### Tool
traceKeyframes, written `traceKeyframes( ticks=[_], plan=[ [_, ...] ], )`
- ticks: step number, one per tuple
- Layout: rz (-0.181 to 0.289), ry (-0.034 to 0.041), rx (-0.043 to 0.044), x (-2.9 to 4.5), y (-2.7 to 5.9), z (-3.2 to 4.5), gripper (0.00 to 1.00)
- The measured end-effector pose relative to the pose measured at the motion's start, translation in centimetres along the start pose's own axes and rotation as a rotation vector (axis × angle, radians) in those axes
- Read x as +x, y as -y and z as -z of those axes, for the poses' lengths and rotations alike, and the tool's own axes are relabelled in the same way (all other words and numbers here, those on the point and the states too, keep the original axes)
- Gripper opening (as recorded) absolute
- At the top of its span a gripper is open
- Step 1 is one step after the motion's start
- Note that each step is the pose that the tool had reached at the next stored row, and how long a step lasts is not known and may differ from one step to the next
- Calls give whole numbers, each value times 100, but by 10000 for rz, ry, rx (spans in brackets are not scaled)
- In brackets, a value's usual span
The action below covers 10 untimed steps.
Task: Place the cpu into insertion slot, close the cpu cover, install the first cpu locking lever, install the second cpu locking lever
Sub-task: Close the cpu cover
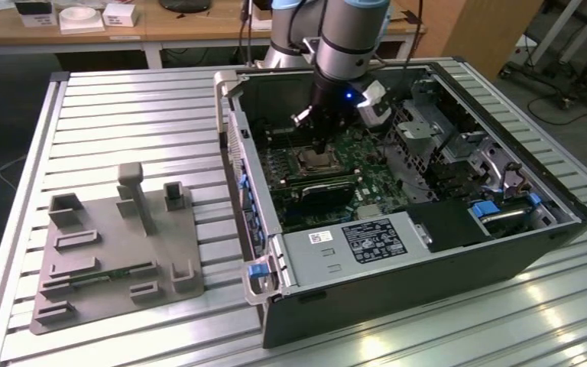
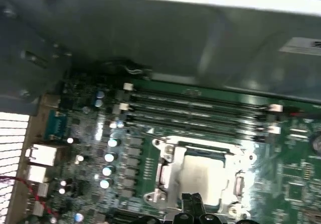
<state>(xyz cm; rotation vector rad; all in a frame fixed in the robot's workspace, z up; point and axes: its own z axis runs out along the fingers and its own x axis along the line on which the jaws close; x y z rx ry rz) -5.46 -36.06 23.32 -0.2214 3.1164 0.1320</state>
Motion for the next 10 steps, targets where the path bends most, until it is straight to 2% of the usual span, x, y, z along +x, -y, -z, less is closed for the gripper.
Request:
traceKeyframes(
  ticks=[5,10],
  plan=[
    [-56,-50,-8,40,-3,-21,10],
    [-160,-61,-9,79,-8,-30,10]
  ],
)
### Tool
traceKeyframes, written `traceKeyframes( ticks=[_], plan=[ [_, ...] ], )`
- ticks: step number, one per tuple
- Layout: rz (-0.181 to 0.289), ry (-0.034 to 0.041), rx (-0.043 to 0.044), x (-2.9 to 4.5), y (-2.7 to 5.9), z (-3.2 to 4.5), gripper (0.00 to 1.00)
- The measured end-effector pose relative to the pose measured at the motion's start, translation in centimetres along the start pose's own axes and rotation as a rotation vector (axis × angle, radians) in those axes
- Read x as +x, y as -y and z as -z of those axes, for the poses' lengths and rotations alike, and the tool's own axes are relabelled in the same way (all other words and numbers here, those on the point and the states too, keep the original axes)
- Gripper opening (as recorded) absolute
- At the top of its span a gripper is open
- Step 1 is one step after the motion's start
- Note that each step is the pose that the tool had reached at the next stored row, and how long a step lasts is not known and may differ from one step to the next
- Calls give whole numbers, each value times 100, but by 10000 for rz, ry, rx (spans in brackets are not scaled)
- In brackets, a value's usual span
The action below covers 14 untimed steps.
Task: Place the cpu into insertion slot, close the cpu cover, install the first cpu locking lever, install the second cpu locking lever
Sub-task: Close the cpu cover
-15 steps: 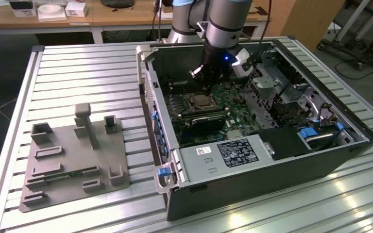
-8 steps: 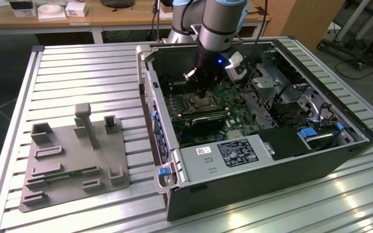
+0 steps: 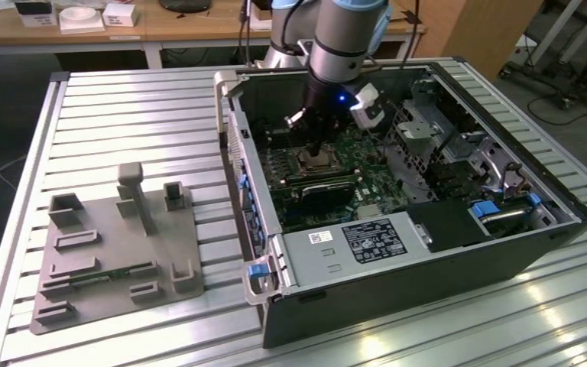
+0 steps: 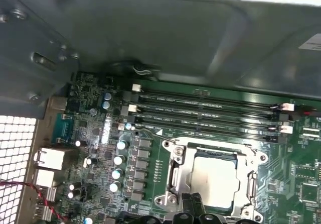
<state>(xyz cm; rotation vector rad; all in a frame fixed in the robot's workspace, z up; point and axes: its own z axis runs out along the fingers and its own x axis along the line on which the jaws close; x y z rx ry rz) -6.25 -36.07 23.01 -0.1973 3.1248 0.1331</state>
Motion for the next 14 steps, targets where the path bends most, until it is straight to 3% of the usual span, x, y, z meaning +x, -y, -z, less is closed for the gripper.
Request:
traceKeyframes(
  ticks=[8,14],
  plan=[
    [-46,-12,-3,58,-6,-27,10],
    [-622,31,5,60,-5,-38,10]
  ],
)
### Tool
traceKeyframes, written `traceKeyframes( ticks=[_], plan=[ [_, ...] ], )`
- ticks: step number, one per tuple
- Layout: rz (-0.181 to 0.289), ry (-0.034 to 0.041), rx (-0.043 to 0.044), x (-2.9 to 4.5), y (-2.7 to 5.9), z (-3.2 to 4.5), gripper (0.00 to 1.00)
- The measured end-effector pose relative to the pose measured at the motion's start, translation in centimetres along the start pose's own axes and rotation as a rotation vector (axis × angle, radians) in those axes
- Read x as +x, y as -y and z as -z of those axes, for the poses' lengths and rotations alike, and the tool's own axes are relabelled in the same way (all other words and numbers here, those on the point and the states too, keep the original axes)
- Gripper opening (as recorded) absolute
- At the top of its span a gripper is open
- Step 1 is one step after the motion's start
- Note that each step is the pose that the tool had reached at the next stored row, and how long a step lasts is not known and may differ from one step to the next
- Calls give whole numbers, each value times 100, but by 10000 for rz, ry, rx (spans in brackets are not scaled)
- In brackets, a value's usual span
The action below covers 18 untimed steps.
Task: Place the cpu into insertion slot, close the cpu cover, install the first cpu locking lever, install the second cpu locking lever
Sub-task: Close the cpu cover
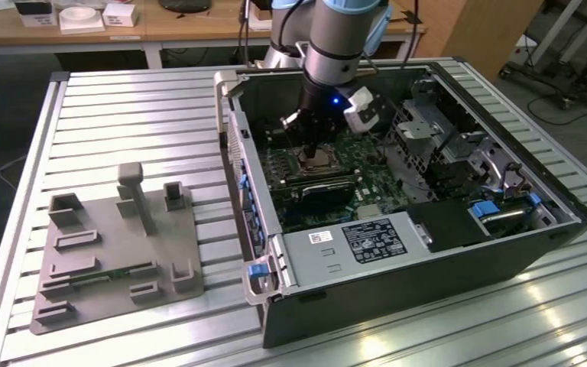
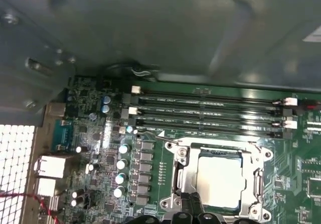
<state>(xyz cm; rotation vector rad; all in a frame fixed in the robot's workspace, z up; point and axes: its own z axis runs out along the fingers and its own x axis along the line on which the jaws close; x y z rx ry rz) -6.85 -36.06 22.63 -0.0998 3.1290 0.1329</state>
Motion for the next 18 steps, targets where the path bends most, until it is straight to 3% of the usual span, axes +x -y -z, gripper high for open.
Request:
traceKeyframes(
  ticks=[8,18],
  plan=[
    [-544,30,4,0,0,-6,10],
    [-709,44,9,1,0,-6,10]
  ],
)
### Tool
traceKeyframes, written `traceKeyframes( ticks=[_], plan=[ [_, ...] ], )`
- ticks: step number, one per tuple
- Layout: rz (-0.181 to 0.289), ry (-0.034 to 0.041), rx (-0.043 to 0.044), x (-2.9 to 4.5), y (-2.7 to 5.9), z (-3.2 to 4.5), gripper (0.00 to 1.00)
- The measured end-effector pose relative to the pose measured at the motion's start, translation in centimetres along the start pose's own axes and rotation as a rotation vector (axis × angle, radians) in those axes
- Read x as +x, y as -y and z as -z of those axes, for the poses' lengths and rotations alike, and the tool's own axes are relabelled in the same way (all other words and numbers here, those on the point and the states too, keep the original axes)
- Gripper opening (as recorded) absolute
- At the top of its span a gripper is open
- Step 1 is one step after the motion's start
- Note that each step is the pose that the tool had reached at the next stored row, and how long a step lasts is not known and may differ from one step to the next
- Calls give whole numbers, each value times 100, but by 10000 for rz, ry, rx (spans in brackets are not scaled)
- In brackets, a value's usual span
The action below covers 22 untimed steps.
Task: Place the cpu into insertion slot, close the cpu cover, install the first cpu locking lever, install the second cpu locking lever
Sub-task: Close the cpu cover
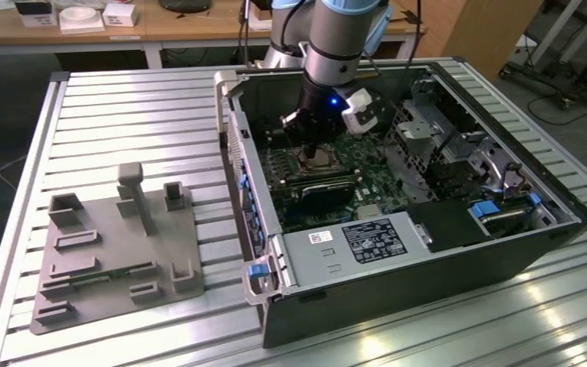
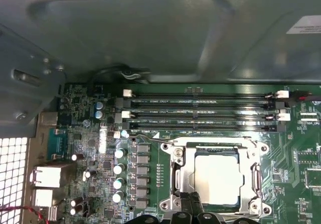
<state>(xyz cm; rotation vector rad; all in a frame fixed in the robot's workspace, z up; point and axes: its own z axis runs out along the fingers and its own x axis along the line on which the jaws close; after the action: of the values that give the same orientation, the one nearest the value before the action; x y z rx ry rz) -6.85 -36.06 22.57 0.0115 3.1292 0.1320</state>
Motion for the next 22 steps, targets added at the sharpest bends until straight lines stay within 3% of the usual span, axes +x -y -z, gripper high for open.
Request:
traceKeyframes(
  ticks=[6,22],
  plan=[
    [-528,44,5,0,-3,0,10],
    [-487,41,8,0,-9,-1,10]
  ],
)
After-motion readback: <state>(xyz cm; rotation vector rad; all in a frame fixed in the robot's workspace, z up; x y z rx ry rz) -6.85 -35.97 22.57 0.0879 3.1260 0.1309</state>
